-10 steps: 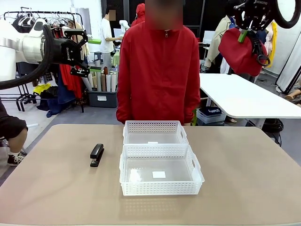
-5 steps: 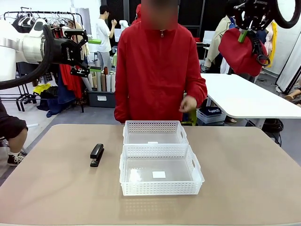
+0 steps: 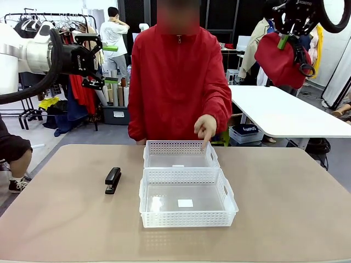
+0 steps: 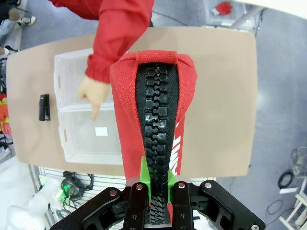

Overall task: Distribute items into two baskets.
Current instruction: Move the picked Pencil pouch towards the Organizing basket indicated by the person, stopping as directed.

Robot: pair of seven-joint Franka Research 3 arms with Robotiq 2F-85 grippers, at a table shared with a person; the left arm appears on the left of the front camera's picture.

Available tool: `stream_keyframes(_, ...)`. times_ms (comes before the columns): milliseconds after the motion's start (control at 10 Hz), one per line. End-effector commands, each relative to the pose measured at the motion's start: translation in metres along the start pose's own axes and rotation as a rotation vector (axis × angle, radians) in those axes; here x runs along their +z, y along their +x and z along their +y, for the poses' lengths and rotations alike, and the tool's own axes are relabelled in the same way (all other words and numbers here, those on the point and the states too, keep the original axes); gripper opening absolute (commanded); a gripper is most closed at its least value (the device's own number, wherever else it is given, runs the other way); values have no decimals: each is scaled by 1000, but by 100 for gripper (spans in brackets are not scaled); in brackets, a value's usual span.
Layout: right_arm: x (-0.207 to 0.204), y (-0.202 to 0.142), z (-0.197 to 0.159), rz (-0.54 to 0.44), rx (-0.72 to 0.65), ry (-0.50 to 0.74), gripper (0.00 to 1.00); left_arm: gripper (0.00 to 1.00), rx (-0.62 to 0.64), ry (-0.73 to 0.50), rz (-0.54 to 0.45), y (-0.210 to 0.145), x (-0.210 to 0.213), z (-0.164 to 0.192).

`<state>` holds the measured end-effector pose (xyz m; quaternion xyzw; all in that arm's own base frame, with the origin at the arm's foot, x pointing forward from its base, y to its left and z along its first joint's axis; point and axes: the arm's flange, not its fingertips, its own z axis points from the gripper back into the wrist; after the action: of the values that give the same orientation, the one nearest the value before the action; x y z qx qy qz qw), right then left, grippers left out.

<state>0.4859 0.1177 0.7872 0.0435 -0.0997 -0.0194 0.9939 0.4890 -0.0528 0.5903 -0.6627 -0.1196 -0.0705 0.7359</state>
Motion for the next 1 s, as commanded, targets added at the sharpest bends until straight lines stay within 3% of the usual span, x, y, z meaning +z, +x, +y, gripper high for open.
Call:
stream_keyframes(0,2,-1,1,-5,0,0,0,100,-5,-2,1,0,1,-3)
stream_keyframes(900,2,-1,1,-5,0,0,0,100,-5,-2,1,0,1,-3)
